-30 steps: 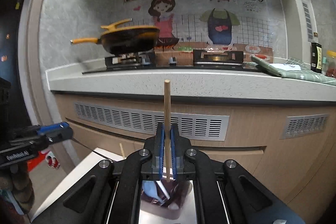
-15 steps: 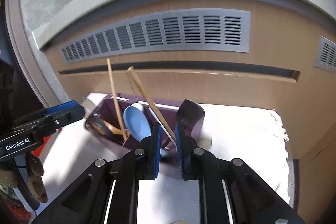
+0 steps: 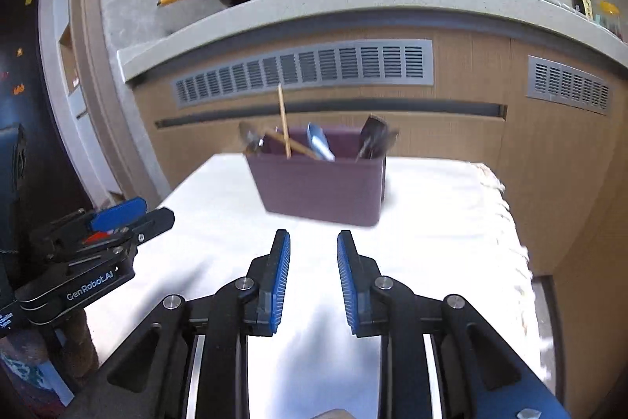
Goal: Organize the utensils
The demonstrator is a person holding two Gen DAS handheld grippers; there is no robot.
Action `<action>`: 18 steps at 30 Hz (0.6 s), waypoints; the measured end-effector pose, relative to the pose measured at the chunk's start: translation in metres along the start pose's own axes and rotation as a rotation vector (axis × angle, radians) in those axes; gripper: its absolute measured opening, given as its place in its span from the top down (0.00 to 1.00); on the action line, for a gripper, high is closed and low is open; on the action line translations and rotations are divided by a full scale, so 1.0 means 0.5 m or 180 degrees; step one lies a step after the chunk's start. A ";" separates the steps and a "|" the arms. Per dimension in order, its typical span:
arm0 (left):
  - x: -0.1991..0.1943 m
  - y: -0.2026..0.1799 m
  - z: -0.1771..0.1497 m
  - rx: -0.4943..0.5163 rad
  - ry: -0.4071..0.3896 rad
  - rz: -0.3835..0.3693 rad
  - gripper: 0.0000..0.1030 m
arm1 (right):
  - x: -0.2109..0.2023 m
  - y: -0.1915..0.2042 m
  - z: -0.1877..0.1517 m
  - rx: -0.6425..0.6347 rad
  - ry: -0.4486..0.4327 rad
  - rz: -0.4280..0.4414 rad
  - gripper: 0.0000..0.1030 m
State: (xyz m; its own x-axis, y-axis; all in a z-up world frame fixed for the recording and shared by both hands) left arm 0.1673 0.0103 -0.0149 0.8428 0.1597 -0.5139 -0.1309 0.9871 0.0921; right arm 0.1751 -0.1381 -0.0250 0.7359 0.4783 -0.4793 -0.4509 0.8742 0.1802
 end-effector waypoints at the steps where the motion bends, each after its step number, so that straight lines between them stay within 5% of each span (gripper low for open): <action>1: -0.009 -0.005 -0.007 0.0018 0.0005 -0.0015 0.56 | -0.006 0.006 -0.010 -0.0020 0.0013 -0.0028 0.78; 18: -0.032 -0.023 -0.018 -0.0011 0.0146 -0.0176 0.56 | -0.033 0.029 -0.044 -0.0057 -0.0004 -0.0071 0.78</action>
State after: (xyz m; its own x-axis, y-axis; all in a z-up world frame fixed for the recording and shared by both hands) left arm 0.1508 -0.0036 -0.0152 0.8239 0.1052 -0.5568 -0.0867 0.9945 0.0595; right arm 0.1453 -0.1353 -0.0332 0.7464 0.4589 -0.4819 -0.4434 0.8830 0.1540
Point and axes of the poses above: each gripper's, at about its wrist camera, not at the fingertips, and x roughly the way its jaws point, y to its left, z to its top, the point moved 9 cm from there along x, roughly the way its jaws point, and after that the axes turned 11 degrees about z, right-handed, at the moved point
